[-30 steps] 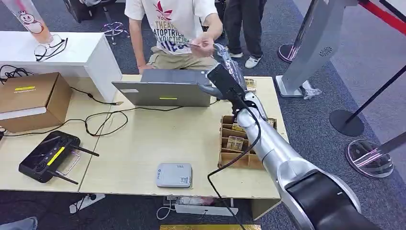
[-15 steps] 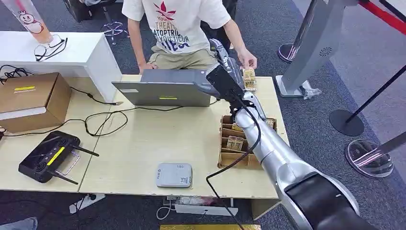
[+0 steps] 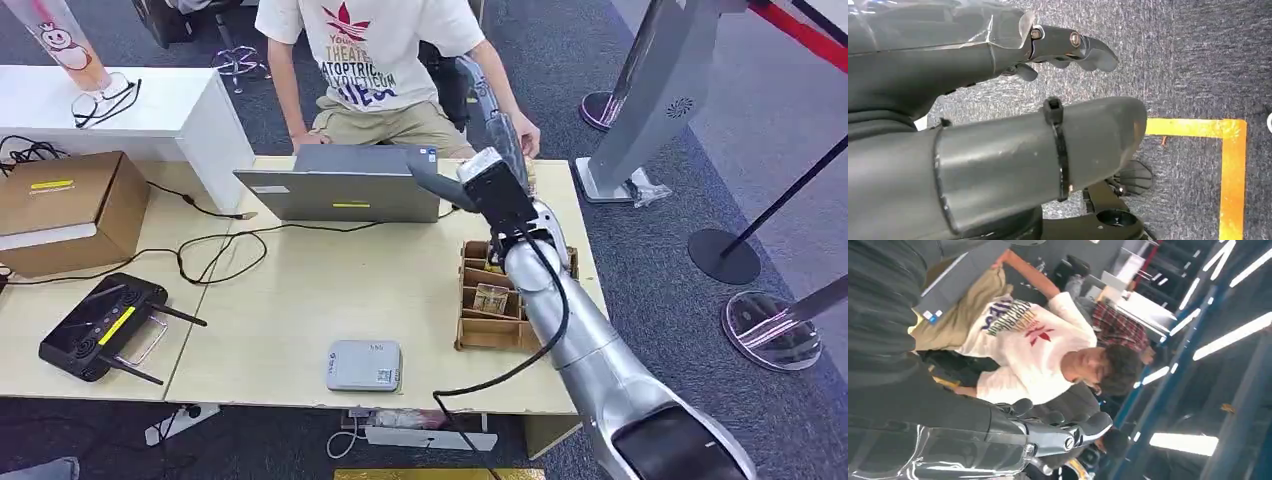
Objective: Pass the card to the sensor for recognition and then transmit it.
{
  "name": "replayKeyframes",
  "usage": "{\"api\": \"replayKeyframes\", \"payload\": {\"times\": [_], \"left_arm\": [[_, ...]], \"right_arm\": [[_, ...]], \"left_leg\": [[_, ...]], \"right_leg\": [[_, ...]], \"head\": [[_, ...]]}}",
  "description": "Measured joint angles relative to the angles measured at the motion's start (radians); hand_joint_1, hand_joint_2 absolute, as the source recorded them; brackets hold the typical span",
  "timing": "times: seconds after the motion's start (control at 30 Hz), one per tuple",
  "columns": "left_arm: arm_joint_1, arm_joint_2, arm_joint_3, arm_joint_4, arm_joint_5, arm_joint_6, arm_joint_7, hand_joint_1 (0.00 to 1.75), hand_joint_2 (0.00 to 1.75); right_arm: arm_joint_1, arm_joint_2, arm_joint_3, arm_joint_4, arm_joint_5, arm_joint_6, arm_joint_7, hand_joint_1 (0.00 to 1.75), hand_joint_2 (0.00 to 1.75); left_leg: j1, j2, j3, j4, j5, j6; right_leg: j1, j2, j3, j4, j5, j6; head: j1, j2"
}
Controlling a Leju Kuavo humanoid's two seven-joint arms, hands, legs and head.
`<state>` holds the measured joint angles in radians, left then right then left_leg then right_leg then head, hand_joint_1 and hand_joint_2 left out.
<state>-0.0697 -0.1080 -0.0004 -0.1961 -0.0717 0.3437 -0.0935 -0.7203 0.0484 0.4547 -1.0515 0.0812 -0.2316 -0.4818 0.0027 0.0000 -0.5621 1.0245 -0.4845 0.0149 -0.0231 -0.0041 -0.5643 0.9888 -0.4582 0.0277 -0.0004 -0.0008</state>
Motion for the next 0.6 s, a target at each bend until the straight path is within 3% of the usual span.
{"api": "replayKeyframes", "payload": {"times": [0.33, 0.6], "left_arm": [[0.002, 0.0, 0.0, 0.0, -0.001, 0.004, -0.001, 0.0, 0.0], [0.003, 0.0, 0.0, 0.0, -0.001, 0.003, -0.004, 0.0, 0.0]], "right_arm": [[0.182, -0.057, -0.043, -0.261, -0.012, -0.024, -0.004, 0.0, 1.75], [0.319, -0.073, -0.071, -0.373, 0.026, -0.049, -0.011, 0.0, 1.75]], "left_leg": [[0.0, 0.0, 0.0, 0.0, 0.0, 0.0], [0.0, 0.0, -0.001, 0.0, 0.0, 0.0]], "right_leg": [[0.0, 0.0, 0.0, 0.0, 0.0, 0.0], [0.0, 0.0, -0.001, 0.0, 0.0, 0.0]], "head": [[0.0, 0.0], [0.0, 0.0]]}}
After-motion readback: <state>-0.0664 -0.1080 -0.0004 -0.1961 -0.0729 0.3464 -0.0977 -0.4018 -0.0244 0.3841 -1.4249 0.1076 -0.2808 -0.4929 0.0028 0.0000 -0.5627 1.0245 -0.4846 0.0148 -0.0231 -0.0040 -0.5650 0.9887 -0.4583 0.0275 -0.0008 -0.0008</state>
